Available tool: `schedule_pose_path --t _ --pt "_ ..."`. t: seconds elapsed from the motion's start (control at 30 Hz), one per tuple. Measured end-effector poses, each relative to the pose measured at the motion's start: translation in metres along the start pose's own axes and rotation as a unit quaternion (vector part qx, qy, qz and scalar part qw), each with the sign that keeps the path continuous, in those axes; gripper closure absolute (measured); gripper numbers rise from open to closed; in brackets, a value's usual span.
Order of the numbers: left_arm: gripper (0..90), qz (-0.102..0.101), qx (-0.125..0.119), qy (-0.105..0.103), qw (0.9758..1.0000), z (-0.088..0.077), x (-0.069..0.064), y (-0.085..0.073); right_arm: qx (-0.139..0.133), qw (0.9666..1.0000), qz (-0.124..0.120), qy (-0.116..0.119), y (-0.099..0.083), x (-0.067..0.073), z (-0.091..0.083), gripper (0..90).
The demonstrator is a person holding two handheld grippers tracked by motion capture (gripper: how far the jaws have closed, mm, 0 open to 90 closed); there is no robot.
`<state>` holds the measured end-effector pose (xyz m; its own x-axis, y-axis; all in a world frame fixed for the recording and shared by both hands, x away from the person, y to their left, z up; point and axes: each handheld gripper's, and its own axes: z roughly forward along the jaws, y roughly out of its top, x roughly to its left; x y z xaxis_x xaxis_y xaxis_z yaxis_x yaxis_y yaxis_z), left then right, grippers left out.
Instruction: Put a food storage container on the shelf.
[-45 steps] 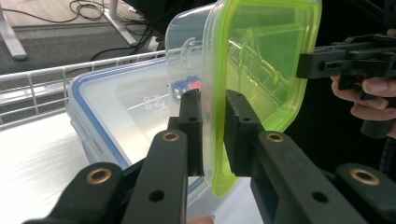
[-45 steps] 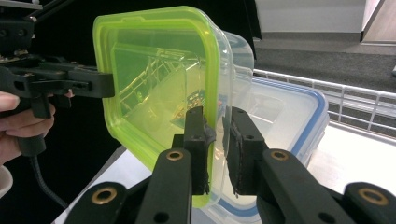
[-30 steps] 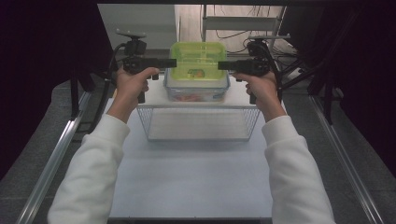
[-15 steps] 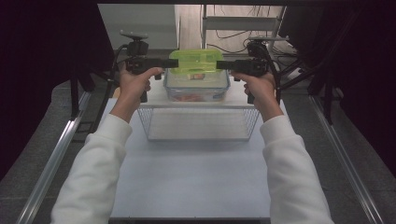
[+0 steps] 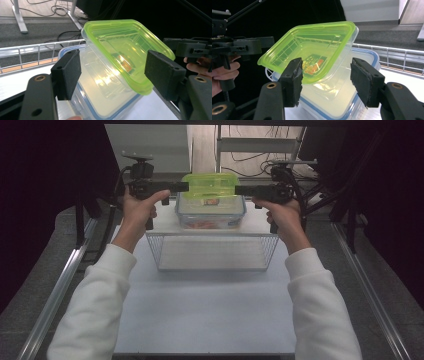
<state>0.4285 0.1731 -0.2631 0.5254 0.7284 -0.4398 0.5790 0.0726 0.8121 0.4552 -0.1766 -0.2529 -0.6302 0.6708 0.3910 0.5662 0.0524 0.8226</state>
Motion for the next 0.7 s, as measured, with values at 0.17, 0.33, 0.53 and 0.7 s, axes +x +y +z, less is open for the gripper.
schedule_pose_path --t 0.17,0.33,0.53,0.7 --pt "29.7 0.009 0.016 -0.011 0.9998 -0.008 0.003 -0.003 0.003 1.0 -0.003 0.009 -0.002 0.002 -0.006 42.3" --pt "27.7 0.013 0.026 -0.015 0.9995 -0.015 0.004 -0.004 0.011 0.9998 0.002 0.018 -0.003 -0.002 -0.013 39.9" --pt "26.8 0.027 0.032 -0.017 0.999 -0.032 0.009 -0.011 0.008 0.9996 0.002 0.027 -0.012 -0.006 -0.028 38.6" --pt "26.3 0.021 0.03 -0.033 0.9988 -0.045 0.014 -0.026 0.014 0.9994 -0.001 0.03 -0.021 -0.007 -0.039 38.4"
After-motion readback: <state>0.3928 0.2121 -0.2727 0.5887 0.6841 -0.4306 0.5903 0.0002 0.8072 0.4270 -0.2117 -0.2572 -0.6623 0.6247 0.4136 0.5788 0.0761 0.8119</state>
